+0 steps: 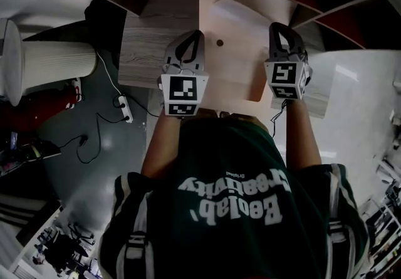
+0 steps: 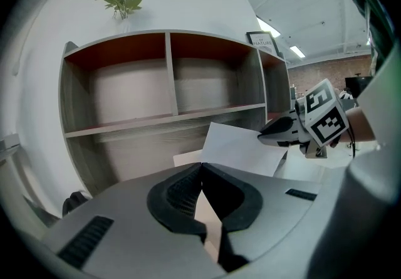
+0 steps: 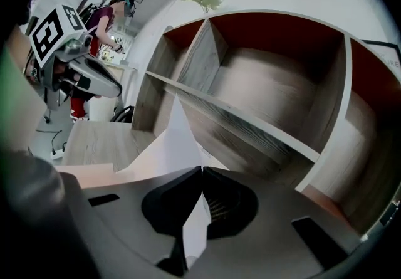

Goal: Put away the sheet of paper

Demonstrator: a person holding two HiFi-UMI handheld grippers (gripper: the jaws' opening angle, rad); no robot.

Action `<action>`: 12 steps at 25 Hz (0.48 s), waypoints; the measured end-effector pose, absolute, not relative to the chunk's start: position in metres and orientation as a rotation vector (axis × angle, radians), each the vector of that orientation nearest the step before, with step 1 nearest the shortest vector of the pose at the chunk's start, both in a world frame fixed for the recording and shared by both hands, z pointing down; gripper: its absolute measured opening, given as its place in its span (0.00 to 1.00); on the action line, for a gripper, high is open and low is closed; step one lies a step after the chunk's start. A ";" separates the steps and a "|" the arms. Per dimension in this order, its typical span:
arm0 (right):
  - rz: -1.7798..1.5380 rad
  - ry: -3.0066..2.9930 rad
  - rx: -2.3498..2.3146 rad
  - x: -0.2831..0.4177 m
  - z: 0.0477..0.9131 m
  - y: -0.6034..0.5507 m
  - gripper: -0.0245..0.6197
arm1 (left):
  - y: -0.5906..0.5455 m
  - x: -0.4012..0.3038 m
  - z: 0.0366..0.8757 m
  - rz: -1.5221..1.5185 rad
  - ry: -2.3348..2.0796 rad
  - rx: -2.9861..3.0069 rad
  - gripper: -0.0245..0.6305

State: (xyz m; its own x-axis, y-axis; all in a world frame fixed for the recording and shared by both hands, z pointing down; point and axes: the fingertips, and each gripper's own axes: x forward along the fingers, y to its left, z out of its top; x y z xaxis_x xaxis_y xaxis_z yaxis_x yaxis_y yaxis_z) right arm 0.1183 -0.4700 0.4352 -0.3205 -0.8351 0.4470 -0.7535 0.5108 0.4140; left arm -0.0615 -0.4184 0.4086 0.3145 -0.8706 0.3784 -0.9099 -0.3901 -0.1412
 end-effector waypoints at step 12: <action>-0.260 -2.083 1.199 0.080 0.480 -0.517 0.09 | -0.451 -0.088 0.450 0.617 -1.627 2.438 0.07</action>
State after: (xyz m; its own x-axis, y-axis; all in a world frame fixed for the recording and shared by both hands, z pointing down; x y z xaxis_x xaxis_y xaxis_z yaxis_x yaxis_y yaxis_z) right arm 0.0803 -0.5172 0.4800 -0.3186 -0.8186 0.4779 -0.6763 0.5496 0.4905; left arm -0.0877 -0.4510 0.4498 0.3285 -0.8496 0.4126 -0.9097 -0.4021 -0.1038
